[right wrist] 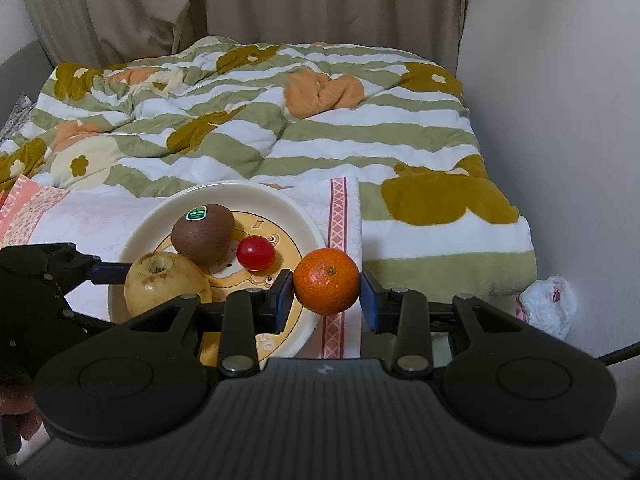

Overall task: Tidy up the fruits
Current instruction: 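Carry pear and mandarin to the white bowl and release both inside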

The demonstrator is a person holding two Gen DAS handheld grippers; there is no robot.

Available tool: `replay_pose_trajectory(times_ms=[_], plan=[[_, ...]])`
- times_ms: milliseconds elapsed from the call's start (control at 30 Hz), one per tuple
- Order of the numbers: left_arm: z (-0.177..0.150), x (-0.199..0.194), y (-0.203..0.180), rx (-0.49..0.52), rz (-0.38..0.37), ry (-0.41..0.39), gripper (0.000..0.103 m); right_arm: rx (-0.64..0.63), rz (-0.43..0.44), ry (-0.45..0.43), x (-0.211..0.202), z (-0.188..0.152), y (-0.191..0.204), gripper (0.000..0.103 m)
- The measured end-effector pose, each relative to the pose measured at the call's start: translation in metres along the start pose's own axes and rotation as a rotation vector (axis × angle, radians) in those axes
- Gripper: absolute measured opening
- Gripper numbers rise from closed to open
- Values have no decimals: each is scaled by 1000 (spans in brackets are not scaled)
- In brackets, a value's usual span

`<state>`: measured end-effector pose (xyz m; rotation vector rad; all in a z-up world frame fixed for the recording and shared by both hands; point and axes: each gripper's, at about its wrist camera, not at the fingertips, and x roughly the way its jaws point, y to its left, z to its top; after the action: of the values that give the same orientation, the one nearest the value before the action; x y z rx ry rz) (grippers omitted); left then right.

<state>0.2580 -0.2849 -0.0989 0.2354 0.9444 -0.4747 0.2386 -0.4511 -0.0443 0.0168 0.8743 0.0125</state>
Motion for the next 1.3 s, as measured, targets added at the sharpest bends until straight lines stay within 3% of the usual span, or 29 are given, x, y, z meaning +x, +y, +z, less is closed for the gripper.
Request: replay_pose_trajectory(times_ms=[100,200,233,533,967,1300], plan=[[0,2,-2,15,6,17,80,4,-5,2,1,2,-1,51],[2,-8,-5,42,0,-17,101,11,-2,2,1,4,-2,51],[3,-14,-5,47,2,-33,102,12,1,2,1,4,-2,51],[3,-48,18,-19,59,-86,103,-48,109,-22,0,2,3,51],[-19,-88,49,-123,168,-138,103,-255,211,49,25,-20,35,51],[-33,-104,47,-141,193,-155,103,-306,232,77,39,-35,45,52]])
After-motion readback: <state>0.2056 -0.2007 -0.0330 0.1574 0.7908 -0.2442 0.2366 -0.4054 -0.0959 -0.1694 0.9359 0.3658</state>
